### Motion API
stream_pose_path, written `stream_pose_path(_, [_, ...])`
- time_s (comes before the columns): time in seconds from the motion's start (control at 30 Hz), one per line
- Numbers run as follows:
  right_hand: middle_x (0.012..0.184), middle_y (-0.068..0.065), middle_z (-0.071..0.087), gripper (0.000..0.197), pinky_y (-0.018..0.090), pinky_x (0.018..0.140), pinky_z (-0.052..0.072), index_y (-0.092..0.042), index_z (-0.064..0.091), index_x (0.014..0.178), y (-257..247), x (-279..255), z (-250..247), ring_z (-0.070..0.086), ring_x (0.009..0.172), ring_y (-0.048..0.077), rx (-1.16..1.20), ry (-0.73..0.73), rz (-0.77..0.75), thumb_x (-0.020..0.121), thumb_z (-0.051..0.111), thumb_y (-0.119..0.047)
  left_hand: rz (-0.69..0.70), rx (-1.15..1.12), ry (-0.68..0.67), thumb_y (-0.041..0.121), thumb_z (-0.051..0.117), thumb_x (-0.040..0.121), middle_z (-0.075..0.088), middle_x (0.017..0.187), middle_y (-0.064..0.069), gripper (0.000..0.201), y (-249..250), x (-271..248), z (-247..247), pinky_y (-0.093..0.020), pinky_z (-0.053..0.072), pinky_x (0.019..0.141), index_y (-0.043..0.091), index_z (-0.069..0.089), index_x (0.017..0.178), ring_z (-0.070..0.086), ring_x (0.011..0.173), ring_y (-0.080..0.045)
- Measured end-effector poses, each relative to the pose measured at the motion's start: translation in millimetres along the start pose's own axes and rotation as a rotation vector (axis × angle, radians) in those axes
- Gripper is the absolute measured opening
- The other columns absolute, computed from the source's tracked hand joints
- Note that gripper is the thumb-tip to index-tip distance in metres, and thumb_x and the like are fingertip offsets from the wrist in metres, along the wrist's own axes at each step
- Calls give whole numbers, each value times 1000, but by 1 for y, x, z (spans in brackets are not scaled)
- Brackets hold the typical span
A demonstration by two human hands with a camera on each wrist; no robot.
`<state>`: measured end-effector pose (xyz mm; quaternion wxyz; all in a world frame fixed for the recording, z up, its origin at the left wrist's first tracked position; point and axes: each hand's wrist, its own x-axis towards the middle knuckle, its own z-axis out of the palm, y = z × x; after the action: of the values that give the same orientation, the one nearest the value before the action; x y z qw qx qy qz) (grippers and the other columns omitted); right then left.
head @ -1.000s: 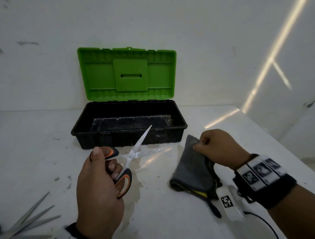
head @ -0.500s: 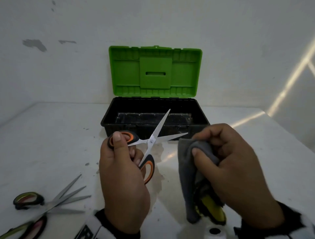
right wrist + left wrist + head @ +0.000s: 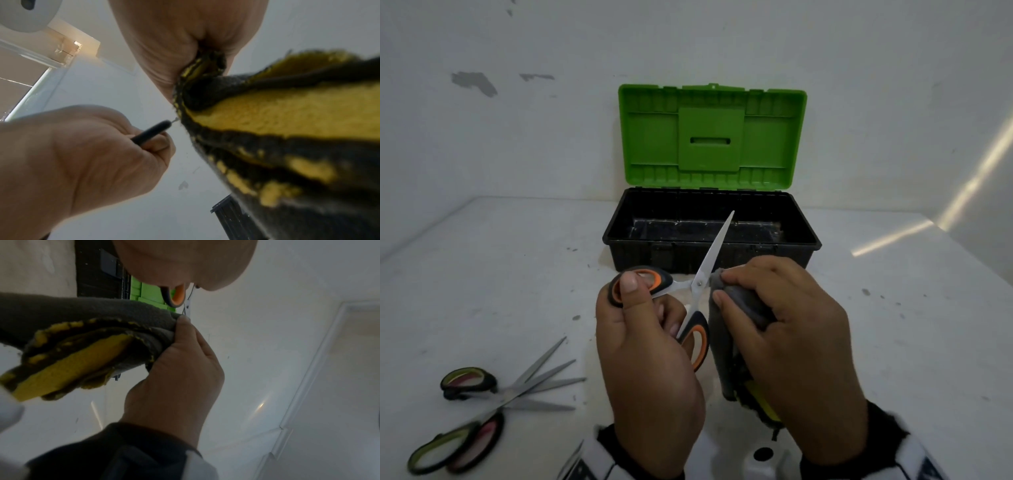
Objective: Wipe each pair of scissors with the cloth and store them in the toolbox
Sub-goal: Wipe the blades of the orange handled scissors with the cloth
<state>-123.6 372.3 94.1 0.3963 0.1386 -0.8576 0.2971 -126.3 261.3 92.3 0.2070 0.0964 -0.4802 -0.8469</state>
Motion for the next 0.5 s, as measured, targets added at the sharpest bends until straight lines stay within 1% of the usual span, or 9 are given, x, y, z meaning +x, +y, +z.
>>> stream_pose_path(0.07, [94, 1, 71, 26, -2, 92, 34, -9, 73, 100, 1, -1, 3, 48, 91, -6, -11, 9, -14, 86, 62, -27, -1, -6, 6, 39, 38, 102, 38, 53, 10, 35, -1, -1, 1, -27, 21, 49, 25, 57, 76, 31, 47, -7])
stream_pose_path(0.1, [93, 2, 72, 27, -2, 93, 35, -9, 74, 99, 0, -1, 4, 51, 91, -3, -15, 12, -21, 86, 59, -27, 0, -10, 10, 39, 38, 102, 37, 53, 9, 35, -1, -2, 2, -28, 21, 49, 25, 57, 75, 31, 47, -7])
stream_pose_path(0.17, [93, 3, 73, 25, 3, 93, 38, -8, 74, 100, -1, -2, 6, 57, 91, 4, -19, 17, -29, 87, 60, -24, 12, 6, 16, 41, 38, 102, 37, 54, 8, 35, -2, -3, 2, -28, 23, 49, 25, 57, 77, 32, 47, -8])
stream_pose_path(0.23, [94, 3, 74, 23, 8, 94, 40, -9, 74, 100, -3, -3, 8, 61, 91, 7, -24, 16, -42, 88, 61, -22, 29, 25, 21, 42, 38, 102, 37, 54, 7, 34, -2, -3, 2, -29, 25, 49, 24, 56, 79, 33, 47, -7])
stream_pose_path(0.3, [95, 3, 74, 25, 11, 96, 41, -8, 74, 101, -2, -3, 7, 63, 90, 8, -35, 9, -63, 88, 58, -23, 36, 41, 29, 42, 39, 101, 38, 53, 8, 34, -3, -2, 2, -29, 27, 49, 26, 56, 77, 33, 46, -6])
stream_pose_path(0.33, [95, 3, 74, 26, 10, 96, 41, -8, 74, 102, 1, -3, 7, 64, 90, 9, -36, 8, -63, 88, 57, -23, 37, 48, 33, 43, 39, 101, 38, 53, 8, 34, -3, -2, 2, -29, 27, 50, 27, 56, 76, 33, 46, -6])
stream_pose_path(0.43, [92, 4, 74, 24, 5, 93, 39, -7, 74, 100, 5, -2, 5, 62, 88, 8, -24, 29, -44, 88, 58, -21, 39, 37, 33, 41, 39, 102, 37, 54, 8, 35, -3, -3, 2, -31, 26, 50, 25, 56, 77, 32, 47, -8])
stream_pose_path(0.5, [92, 4, 74, 22, 9, 92, 43, -7, 74, 100, 1, -2, 8, 64, 86, 7, -6, 25, -54, 89, 59, -20, 40, 38, 40, 42, 39, 102, 37, 54, 9, 34, -3, -3, 2, -30, 26, 49, 24, 57, 79, 33, 48, -8])
